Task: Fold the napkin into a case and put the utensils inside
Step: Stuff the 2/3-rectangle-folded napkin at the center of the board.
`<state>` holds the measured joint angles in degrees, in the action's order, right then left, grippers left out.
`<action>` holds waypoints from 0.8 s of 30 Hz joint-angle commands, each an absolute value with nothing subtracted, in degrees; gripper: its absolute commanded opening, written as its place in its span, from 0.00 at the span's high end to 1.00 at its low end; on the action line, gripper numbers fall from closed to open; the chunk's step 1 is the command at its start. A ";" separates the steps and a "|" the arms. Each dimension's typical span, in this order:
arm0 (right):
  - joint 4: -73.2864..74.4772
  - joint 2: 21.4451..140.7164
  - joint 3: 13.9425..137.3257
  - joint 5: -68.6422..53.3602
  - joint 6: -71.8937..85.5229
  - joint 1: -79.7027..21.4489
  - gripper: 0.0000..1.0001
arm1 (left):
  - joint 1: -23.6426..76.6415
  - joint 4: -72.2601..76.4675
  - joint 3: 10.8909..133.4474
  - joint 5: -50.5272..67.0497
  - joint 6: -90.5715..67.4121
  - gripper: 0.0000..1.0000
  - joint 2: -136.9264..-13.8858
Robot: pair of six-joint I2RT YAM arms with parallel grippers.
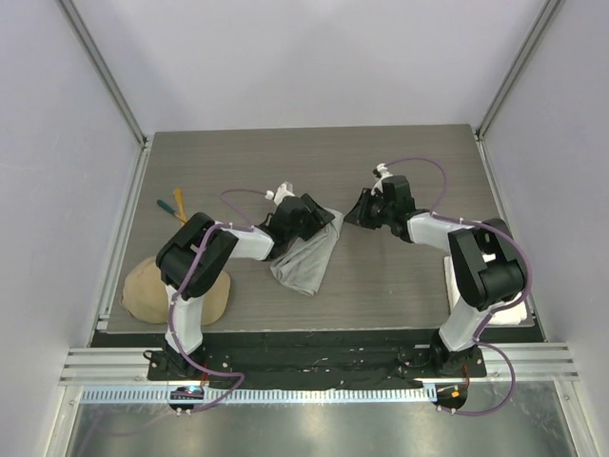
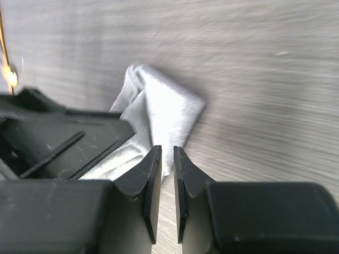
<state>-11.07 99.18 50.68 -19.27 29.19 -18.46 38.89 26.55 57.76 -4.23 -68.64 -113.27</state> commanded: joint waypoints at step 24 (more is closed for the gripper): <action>10.98 109.86 73.56 -30.50 23.38 -19.86 0.53 | 39.11 44.99 48.69 -0.97 -67.68 0.49 -112.85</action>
